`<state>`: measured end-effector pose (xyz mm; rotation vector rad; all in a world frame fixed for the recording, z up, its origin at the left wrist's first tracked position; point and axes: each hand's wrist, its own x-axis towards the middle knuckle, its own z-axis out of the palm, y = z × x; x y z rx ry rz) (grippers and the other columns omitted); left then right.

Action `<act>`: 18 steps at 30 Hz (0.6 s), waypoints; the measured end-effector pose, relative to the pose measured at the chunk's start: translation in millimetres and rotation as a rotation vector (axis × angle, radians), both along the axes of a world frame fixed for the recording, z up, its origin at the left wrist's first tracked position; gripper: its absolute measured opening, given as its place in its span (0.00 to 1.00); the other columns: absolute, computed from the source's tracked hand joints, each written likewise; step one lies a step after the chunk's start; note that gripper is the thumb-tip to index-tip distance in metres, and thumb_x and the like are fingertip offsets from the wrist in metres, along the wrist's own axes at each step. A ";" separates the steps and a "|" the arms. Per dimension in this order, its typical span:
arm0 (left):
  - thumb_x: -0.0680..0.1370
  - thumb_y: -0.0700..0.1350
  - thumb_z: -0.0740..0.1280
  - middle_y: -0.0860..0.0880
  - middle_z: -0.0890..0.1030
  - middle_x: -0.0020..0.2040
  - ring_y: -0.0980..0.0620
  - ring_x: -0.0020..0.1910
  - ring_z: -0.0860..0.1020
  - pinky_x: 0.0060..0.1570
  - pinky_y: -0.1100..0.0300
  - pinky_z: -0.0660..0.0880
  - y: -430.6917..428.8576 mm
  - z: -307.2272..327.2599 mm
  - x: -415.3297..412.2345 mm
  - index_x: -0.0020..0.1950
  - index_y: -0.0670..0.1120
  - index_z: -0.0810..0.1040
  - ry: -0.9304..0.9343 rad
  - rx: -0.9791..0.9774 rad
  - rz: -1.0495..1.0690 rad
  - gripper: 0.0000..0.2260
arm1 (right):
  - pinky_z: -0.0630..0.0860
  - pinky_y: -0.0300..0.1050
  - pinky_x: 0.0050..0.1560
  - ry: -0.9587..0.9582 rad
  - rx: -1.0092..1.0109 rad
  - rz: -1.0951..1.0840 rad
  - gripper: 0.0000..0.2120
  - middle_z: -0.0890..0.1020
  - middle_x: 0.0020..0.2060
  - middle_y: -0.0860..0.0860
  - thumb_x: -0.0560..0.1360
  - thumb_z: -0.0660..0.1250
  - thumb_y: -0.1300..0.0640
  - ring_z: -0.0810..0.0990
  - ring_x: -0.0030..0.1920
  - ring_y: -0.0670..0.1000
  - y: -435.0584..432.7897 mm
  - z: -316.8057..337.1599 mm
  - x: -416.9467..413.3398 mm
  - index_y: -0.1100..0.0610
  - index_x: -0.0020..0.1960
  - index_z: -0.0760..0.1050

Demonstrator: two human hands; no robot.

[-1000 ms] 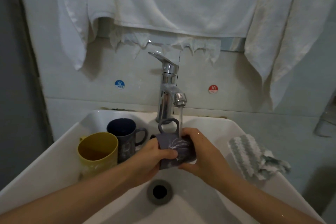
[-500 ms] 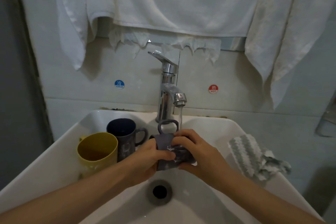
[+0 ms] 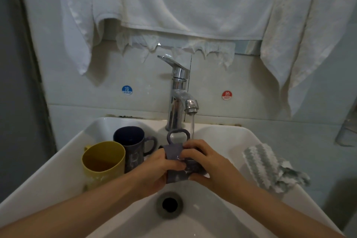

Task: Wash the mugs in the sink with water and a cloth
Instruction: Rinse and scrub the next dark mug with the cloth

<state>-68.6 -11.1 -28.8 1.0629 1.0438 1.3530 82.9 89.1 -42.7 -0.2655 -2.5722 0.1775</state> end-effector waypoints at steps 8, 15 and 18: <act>0.72 0.31 0.66 0.41 0.81 0.54 0.44 0.52 0.81 0.46 0.56 0.79 2.5 -5.7 2.8 0.61 0.42 0.73 0.019 -0.044 0.070 0.18 | 0.69 0.26 0.51 0.086 -0.235 -0.092 0.28 0.66 0.55 0.40 0.65 0.77 0.50 0.70 0.52 0.35 3.7 -1.8 0.1 0.40 0.55 0.61; 0.73 0.32 0.64 0.42 0.81 0.55 0.45 0.54 0.80 0.50 0.55 0.79 1.2 -3.1 2.2 0.61 0.42 0.73 0.041 -0.018 0.024 0.17 | 0.72 0.28 0.52 0.008 -0.120 -0.037 0.26 0.62 0.63 0.38 0.70 0.73 0.53 0.71 0.55 0.40 -2.6 -0.5 -1.3 0.38 0.59 0.61; 0.73 0.30 0.64 0.42 0.82 0.52 0.46 0.51 0.81 0.46 0.57 0.79 1.7 -4.0 2.2 0.60 0.42 0.74 0.006 -0.013 0.042 0.17 | 0.71 0.29 0.49 0.117 -0.261 -0.075 0.25 0.68 0.56 0.42 0.66 0.76 0.53 0.72 0.52 0.40 2.2 -2.2 -0.3 0.42 0.54 0.64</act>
